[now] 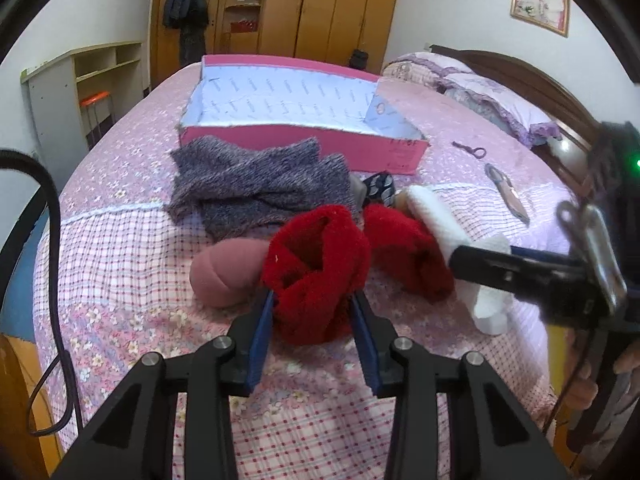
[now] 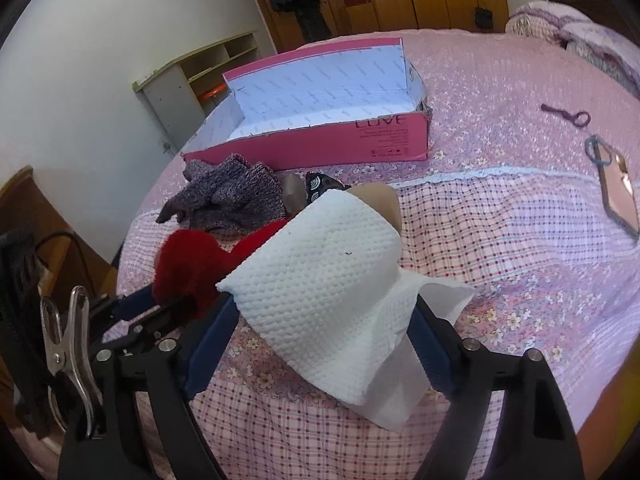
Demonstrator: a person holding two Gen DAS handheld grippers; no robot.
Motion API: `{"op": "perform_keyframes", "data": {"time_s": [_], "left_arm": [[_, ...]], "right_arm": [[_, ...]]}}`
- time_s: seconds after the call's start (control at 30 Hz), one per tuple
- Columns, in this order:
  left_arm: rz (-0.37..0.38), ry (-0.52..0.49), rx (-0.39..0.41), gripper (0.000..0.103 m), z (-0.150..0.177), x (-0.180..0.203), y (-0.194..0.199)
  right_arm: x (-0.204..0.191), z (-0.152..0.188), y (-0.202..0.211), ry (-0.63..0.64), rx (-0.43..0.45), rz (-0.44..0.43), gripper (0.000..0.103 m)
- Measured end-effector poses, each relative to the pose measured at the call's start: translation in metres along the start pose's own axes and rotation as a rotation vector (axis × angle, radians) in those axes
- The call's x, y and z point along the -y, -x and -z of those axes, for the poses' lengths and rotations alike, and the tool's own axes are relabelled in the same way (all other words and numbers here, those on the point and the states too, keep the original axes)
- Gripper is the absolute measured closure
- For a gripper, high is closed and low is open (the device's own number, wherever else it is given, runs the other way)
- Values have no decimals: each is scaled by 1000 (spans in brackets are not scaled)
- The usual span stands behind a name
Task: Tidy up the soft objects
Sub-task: 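Grasp the red knit hat with the left gripper while the right gripper holds the towel, then carry the red hat and white towel into the pink box with both grippers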
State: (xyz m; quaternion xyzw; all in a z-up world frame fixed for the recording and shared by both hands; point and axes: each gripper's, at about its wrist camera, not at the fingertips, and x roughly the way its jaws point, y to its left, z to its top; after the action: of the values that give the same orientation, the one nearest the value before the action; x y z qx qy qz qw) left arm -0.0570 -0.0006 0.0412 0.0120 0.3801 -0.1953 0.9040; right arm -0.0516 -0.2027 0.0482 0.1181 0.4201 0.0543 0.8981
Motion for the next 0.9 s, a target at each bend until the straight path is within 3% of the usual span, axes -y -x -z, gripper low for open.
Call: {"op": "perform_keyframes", "data": {"time_s": [0.13,0.23,0.37,0.47,0.9], "left_arm": [[29,-9,24,63,-3,4,2],[4,-33,28,63,-4,9,-1],[3,-27,23,63,-4,8,-3],[7,-7,19,63,-6,3,-4],[-26,-49,44,46,-16,9,-20]], "right_arm": [[5,-5,-2,-27,7,2,18],[9,-10,-7,-43,4,7,24],[16,-8,-12,-71,-32,-26,76],[23,-2,-9,-77,-47,-37,86],[30,14,-16,-23,-80,35,88]]}}
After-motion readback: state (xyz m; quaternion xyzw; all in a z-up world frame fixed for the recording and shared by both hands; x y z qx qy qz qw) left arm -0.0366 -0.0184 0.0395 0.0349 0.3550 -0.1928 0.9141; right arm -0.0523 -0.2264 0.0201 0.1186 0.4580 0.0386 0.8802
